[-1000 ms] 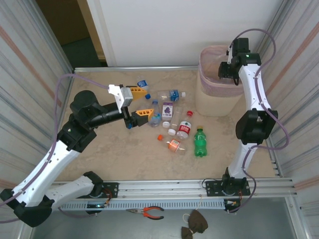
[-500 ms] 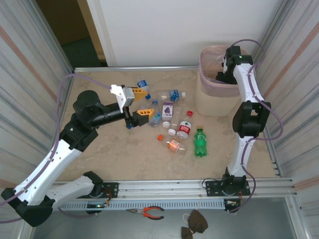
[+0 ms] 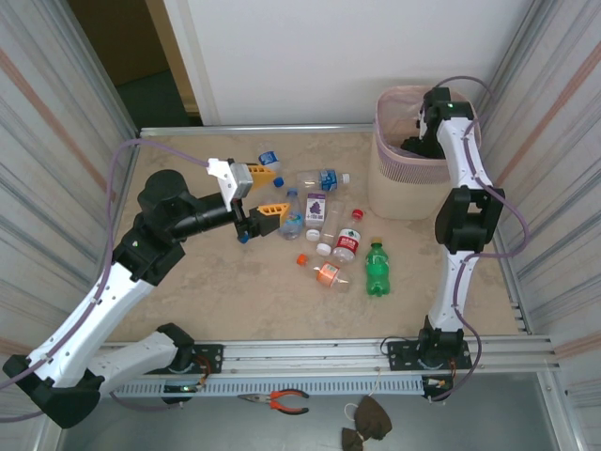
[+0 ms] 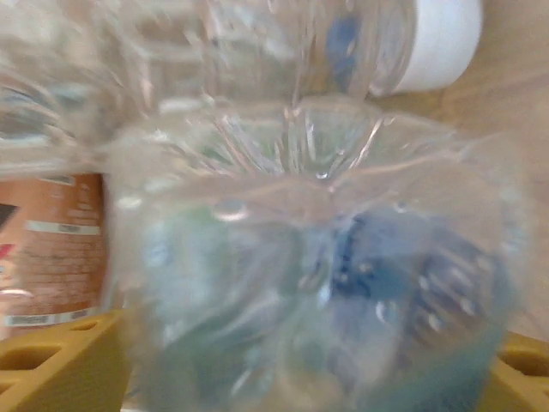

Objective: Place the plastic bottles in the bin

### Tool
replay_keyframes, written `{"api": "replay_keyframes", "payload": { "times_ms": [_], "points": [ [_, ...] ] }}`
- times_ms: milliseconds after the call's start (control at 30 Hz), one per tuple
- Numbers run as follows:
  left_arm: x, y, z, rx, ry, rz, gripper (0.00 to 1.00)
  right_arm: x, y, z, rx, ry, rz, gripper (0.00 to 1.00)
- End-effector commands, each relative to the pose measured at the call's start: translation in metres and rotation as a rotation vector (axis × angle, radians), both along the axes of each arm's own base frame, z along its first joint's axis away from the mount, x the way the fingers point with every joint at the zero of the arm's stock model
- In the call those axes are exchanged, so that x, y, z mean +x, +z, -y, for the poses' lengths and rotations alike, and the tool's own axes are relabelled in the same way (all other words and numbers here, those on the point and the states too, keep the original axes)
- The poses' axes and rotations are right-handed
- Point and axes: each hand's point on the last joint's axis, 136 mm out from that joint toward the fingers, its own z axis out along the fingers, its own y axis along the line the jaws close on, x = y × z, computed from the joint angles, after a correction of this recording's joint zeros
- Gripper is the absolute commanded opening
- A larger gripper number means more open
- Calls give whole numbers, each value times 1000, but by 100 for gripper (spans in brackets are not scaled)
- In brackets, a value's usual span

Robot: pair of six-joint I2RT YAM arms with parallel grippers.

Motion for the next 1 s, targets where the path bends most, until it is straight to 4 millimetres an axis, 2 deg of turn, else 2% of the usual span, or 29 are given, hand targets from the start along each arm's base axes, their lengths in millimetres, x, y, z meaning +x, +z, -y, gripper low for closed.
{"api": "replay_keyframes", "payload": {
  "times_ms": [0,300,567,767,967],
  "points": [
    [6,-5,-4,3,33,-29,74,-7,52,-6,-11,22,87,85],
    [20,-27,-10,73,109,-87,74,-22,121,-13,-26,37,241,89],
    [40,-60,-11,194,165,-159,74,-39,172,-19,-21,46,371,89],
    [60,-93,-14,287,214,-248,72,-58,208,-26,-14,60,464,88],
    [83,-135,-28,428,288,-348,70,-82,241,-35,9,84,571,88]
  ]
}}
